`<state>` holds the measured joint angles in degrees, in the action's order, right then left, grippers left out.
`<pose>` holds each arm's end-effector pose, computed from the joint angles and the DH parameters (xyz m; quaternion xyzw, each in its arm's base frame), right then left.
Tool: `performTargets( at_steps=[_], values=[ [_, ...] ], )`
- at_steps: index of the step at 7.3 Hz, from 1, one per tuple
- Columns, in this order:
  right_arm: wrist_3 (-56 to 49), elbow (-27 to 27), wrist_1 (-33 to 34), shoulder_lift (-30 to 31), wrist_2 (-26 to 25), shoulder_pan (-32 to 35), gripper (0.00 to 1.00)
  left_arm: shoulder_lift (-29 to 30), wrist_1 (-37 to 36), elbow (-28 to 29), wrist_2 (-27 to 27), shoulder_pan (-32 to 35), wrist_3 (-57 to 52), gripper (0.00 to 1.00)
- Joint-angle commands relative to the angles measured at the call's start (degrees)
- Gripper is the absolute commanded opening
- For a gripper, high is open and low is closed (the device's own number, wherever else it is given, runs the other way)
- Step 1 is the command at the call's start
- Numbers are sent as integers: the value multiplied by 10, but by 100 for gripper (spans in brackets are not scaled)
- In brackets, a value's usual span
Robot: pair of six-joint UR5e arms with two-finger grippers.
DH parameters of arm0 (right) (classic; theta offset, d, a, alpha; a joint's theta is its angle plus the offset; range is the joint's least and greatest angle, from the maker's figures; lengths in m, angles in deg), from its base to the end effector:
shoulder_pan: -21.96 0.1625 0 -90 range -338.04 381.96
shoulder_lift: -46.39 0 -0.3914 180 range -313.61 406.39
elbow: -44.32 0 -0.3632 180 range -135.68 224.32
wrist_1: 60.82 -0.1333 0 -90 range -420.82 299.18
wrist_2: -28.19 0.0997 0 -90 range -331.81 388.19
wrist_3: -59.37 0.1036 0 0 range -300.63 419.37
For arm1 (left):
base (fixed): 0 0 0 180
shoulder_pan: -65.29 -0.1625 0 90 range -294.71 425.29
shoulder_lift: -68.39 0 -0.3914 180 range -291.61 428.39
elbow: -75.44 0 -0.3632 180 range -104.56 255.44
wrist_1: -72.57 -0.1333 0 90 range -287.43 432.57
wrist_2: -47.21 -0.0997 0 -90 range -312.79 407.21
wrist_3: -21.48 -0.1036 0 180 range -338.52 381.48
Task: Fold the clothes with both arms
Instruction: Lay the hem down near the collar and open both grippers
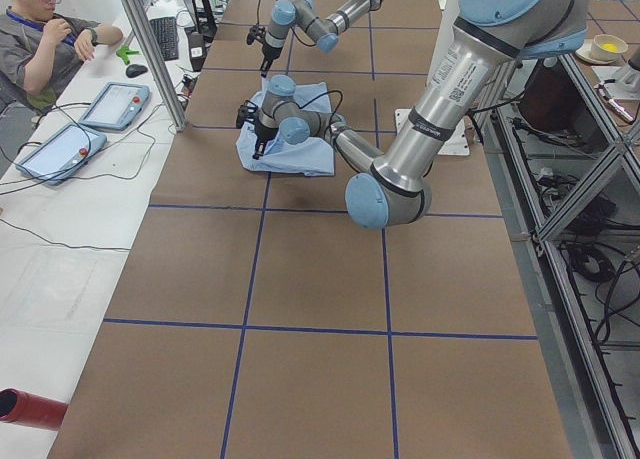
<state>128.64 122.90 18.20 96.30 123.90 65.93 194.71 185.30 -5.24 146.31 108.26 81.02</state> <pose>-0.4280 -0.5837 0.3034 0.1417 -0.3112 0.1727 0.9237 0.4310 -0.5613 0.3030 0.1929 0.3790 -0.0654 0.9027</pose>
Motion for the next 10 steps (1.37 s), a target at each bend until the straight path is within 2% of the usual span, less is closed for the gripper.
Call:
performTargets(
  at_steps=[1, 6, 7, 8, 9, 10],
  values=[
    [-1, -11, -5, 5, -5, -13, 0, 1, 20, 28, -1, -3, -17, 0],
    [-5, -11, -4, 6, -10, -12, 0, 2, 22, 29, 0, -2, -28, 0],
    [-3, -11, -6, 8, -10, -13, 43, 1, 30, 27, 0, -2, -29, 34],
    [-4, -10, -7, 5, -21, -14, 99, -6, 65, 24, 1, 0, -53, 99],
    [-28, -3, -8, 5, -15, -11, 100, -26, 76, -8, 7, -2, -55, 100],
    [-77, 11, -20, 8, -10, -6, 100, -62, 74, -71, 20, -5, -55, 100]
  ],
)
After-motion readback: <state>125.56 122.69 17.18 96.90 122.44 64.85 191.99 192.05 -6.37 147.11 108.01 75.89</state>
